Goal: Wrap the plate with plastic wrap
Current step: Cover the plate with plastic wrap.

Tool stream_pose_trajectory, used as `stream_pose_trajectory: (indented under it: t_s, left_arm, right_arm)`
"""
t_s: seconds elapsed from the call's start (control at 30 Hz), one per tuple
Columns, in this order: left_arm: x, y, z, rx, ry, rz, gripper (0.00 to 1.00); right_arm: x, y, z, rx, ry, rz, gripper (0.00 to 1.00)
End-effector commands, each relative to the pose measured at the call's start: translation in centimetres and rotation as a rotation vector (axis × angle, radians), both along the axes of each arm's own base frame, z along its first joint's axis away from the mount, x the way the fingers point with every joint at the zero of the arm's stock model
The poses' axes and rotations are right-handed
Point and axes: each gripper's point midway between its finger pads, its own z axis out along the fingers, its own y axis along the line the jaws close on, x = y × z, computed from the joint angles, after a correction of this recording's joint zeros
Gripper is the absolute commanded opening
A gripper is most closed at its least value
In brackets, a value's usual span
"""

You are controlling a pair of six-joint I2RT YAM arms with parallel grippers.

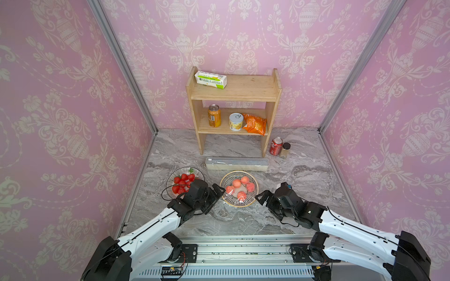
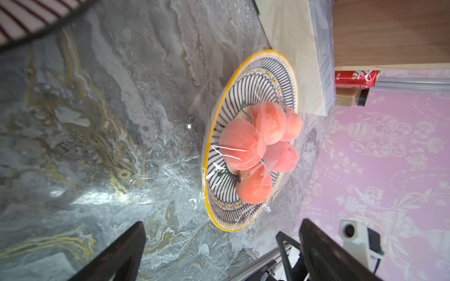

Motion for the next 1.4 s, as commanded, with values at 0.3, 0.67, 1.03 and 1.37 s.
stream_pose_trajectory:
  t_s: [0.3,0.67,1.03,1.37]
  left_arm:
    - [2.1,-4.5,0.3,-0.339,0.036,0.178,0.99]
    - [2.2,-5.2,-0.9,-0.356,0.060,0.192,0.99]
    - [1.5,-4.4,-2.6,-0.281,0.085,0.204,0.99]
    - [2.0,-5.4,-3.0,-0.278,0.085,0.174,0.99]
  right_arm:
    - [2.2,6.8,1.0,0.299,0.018,-0.193,1.00]
    - [2.8,6.9,-0.5,0.291,0.011,-0.249,1.00]
    - [3.1,7.3,-2.0,0.280,0.011,-0.251,1.00]
    - [4.1,7.7,-2.7,0.264,-0.007,-0.236,1.00]
